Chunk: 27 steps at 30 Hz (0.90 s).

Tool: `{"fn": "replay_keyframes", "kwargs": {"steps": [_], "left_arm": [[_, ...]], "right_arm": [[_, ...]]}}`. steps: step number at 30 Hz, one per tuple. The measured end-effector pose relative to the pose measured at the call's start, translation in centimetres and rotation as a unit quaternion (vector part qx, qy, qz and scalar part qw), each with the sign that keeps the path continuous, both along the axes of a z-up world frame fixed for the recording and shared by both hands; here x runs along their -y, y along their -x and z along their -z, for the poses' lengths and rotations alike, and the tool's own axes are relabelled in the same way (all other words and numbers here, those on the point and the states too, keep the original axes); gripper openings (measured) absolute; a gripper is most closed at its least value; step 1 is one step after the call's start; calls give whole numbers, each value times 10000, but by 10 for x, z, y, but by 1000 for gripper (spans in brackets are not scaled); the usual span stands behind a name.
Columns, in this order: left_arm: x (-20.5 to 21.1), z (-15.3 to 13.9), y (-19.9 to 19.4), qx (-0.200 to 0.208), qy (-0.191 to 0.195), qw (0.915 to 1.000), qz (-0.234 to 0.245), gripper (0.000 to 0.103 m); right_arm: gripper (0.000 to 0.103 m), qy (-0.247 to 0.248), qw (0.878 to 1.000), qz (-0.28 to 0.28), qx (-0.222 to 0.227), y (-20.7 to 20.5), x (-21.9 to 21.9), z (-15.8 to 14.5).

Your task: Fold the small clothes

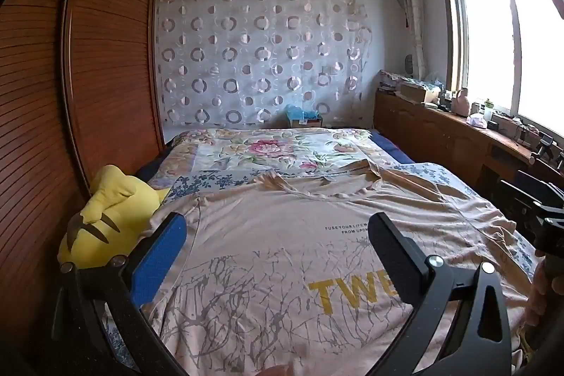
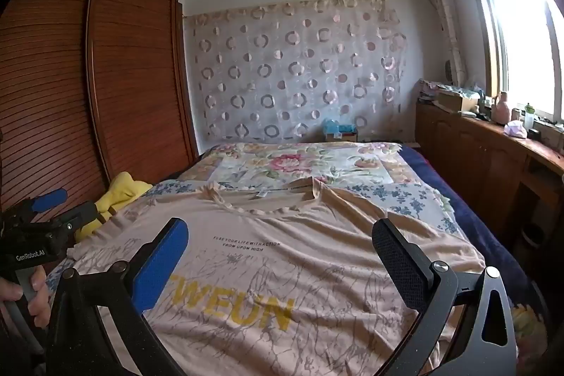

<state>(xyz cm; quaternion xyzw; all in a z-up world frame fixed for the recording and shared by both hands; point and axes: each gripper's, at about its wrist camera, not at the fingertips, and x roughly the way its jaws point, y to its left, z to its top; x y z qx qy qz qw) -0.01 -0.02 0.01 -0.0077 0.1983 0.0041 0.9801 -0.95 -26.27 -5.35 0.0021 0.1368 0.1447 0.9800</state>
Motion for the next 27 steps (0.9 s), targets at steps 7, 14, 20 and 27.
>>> {"fn": "replay_keyframes", "kwargs": {"steps": [7,14,20,27], "left_arm": [[0,0,0,5,0,10000,11,103],[0,0,0,19,0,10000,11,103],[0,0,0,37,1,10000,16,103],[5,-6,-1,56,5,10000,21,103]], "right_arm": [[103,-14,10000,2,-9,2,-1,-1],[103,-23,10000,-22,-20,2,3,1],[103,-38,10000,0,-47,1,3,0],[103,-53,10000,15,-56,0,1,1]]}}
